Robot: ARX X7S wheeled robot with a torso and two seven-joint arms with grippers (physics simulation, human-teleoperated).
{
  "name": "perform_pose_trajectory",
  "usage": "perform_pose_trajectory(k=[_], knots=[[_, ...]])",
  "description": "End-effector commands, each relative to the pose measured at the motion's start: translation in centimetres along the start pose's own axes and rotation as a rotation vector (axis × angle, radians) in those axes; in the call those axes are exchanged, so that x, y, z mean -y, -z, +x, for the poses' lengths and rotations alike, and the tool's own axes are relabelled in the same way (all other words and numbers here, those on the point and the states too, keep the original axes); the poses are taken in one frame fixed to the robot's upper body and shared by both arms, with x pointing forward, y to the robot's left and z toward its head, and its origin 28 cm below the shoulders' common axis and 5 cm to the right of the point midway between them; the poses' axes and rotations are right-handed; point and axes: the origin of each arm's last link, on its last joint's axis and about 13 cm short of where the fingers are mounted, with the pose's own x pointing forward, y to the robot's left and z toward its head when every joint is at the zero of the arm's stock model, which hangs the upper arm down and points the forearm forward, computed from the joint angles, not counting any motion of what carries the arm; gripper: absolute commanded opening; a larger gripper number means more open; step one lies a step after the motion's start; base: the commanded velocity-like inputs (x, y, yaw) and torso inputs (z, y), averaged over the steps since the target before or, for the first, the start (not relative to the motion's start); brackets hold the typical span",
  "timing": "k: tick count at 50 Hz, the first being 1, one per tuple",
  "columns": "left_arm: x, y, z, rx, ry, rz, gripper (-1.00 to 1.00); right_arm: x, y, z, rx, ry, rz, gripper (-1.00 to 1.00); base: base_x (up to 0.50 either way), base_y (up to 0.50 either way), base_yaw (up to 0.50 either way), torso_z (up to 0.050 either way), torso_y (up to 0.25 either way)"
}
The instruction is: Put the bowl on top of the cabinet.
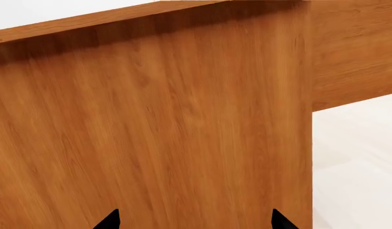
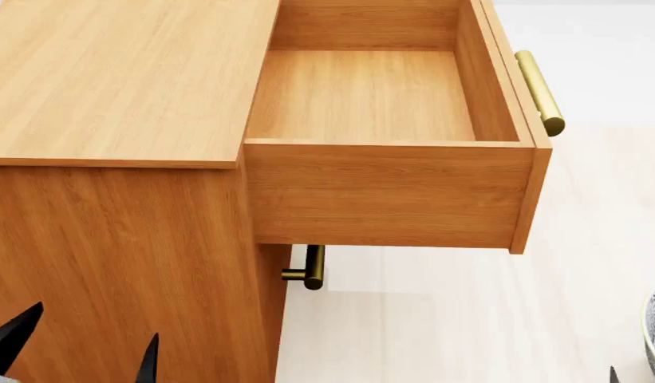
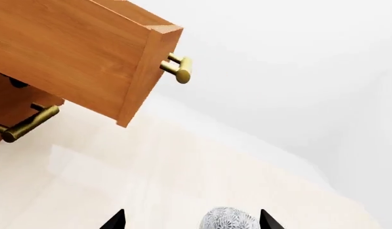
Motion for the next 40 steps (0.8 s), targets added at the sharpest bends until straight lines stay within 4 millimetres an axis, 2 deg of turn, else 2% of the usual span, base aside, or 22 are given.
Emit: perform_pose_trajectory(k=[1, 9, 14, 18, 19, 24, 29, 40], knots=[[-0.2, 0.2, 0.4, -0.016, -0.011, -0.02, 1.0, 5.4, -1.4, -1.0, -0.084, 0.101, -0.095, 1.0, 0.0, 0.0, 0.0, 0.0, 0.0], [-0.5, 0.0, 0.0, 0.002, -0.027, -0.04, 1.0, 8.0, -1.9, -0.9, -0.137, 0.194, -0.032, 1.0, 0.0, 0.0, 0.0, 0.0, 0.0], [-0.5, 0.0, -0.2, 0.01, -0.032, -0.046, 1.0, 8.9, -2.7, -0.1, -0.156, 0.15, -0.038, 1.0, 0.0, 0.0, 0.0, 0.0, 0.0], [-0.6, 0.1, -0.5, 0.01, -0.03, -0.046, 1.0, 9.3, -2.4, 0.4, -0.199, 0.128, -0.027, 1.0, 0.0, 0.0, 0.0, 0.0, 0.0], [-0.6, 0.2, -0.5, 0.008, -0.029, -0.044, 1.0, 9.1, -1.8, 0.5, -0.209, 0.123, -0.03, 1.0, 0.0, 0.0, 0.0, 0.0, 0.0], [-0.6, 0.3, -0.4, 0.003, -0.029, -0.044, 1.0, 8.8, -1.5, 1.5, -0.253, 0.074, -0.005, 1.0, 0.0, 0.0, 0.0, 0.0, 0.0], [-0.5, 0.5, -0.3, -0.003, -0.026, -0.05, 1.0, 7.4, 0.0, 4.4, -0.346, 0.032, -0.032, 1.0, 0.0, 0.0, 0.0, 0.0, 0.0], [-0.6, 0.8, -0.3, -0.014, -0.028, -0.045, 1.0, 5.9, 1.4, 7.5, -0.417, -0.018, -0.06, 1.0, 0.0, 0.0, 0.0, 0.0, 0.0]])
